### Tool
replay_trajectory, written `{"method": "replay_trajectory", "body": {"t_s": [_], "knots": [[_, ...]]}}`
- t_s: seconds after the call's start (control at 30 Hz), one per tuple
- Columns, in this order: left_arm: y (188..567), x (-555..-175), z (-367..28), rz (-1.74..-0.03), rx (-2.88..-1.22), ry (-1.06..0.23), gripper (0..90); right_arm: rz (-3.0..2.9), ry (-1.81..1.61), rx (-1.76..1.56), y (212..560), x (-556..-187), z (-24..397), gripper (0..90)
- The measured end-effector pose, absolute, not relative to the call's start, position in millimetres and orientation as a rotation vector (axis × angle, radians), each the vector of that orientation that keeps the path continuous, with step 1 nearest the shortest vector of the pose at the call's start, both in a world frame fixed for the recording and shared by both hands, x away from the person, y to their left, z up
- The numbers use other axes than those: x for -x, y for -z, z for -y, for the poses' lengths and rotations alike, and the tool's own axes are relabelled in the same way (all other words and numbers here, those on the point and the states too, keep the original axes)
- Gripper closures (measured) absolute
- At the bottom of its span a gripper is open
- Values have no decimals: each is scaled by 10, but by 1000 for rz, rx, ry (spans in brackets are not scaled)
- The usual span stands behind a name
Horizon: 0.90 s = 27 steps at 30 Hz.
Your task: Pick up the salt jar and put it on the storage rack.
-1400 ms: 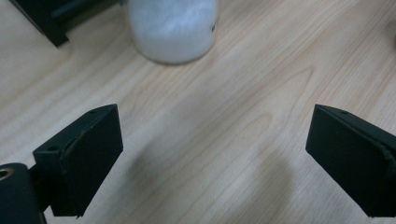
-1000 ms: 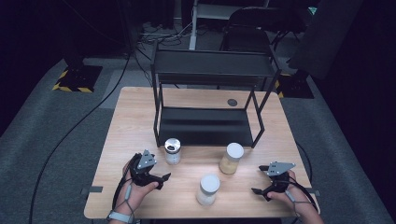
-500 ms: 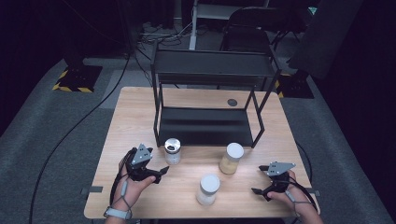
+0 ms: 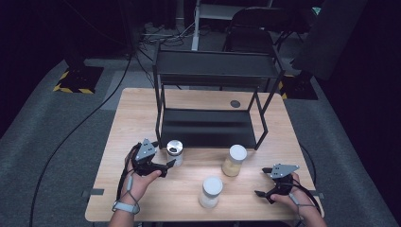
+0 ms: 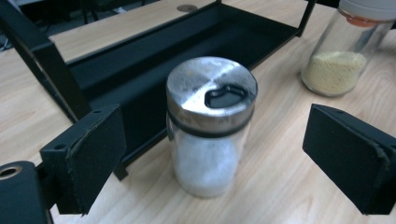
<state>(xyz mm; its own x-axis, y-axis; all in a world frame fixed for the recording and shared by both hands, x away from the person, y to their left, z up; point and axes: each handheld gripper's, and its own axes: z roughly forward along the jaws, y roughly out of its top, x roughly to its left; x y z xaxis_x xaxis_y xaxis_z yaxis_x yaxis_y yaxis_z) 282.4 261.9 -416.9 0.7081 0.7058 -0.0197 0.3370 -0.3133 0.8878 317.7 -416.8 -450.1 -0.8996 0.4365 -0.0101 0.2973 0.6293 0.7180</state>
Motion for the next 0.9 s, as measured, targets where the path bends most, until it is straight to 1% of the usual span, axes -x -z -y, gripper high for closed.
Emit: {"method": "replay_trajectory", "body": {"t_s": [0.17, 0.33, 0.9], "knots": [[4191, -2924, -2571, -806, -1914, -462, 61, -2667, -1126, -608, 4500, -3177, 4168, 0], [4203, -3029, -2489, -788, -1941, -460, 83, -2667, -1127, -607, 4501, -3178, 4169, 0], [4310, -3195, -2352, -806, -1993, -420, 128, -2667, -1127, -610, 4501, -3177, 4168, 0]]}}
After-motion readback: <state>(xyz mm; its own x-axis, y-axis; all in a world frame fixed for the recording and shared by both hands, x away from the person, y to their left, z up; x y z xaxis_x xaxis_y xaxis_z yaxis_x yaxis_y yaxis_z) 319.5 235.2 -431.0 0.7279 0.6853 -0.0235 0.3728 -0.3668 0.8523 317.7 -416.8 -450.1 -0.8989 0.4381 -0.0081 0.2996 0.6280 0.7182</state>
